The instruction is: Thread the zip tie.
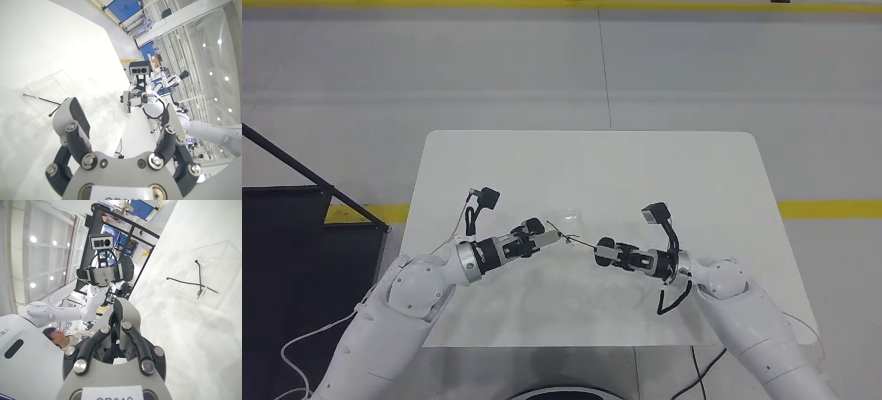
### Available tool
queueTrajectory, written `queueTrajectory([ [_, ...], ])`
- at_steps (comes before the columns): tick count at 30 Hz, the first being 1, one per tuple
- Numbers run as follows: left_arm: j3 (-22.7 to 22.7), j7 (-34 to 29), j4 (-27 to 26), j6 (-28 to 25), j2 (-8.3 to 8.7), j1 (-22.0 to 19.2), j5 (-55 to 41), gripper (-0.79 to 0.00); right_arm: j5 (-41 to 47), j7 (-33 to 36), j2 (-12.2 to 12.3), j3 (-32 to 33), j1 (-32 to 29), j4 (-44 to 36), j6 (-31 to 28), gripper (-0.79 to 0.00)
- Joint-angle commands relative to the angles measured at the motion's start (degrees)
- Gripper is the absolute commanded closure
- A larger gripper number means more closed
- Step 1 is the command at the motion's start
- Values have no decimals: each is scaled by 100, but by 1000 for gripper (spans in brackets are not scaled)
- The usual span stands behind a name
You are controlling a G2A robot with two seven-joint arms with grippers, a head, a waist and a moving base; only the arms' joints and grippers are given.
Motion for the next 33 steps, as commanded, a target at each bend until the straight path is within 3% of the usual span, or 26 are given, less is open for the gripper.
queueTrajectory([
  [1, -1, -6, 2, -2, 0, -2, -1, -785, 3, 3, 0, -2, 1, 2, -1, 0],
  [11, -1, -6, 2, -2, 0, -2, -1, -785, 16, -47, -2, 5, -12, -3, 25, 0],
  [17, 204, 787, -114, 0, -65, 159, 414, -785, -305, -865, -29, 50, -160, -263, 685, 0],
  [27, 711, 2308, 30, -444, -254, 318, 858, -785, -246, -1637, -88, 203, -364, -410, 855, 0],
  [33, 1151, 2943, 316, -498, -411, 114, 1234, -628, -462, -1778, -109, 228, -451, -573, 917, 0],
])
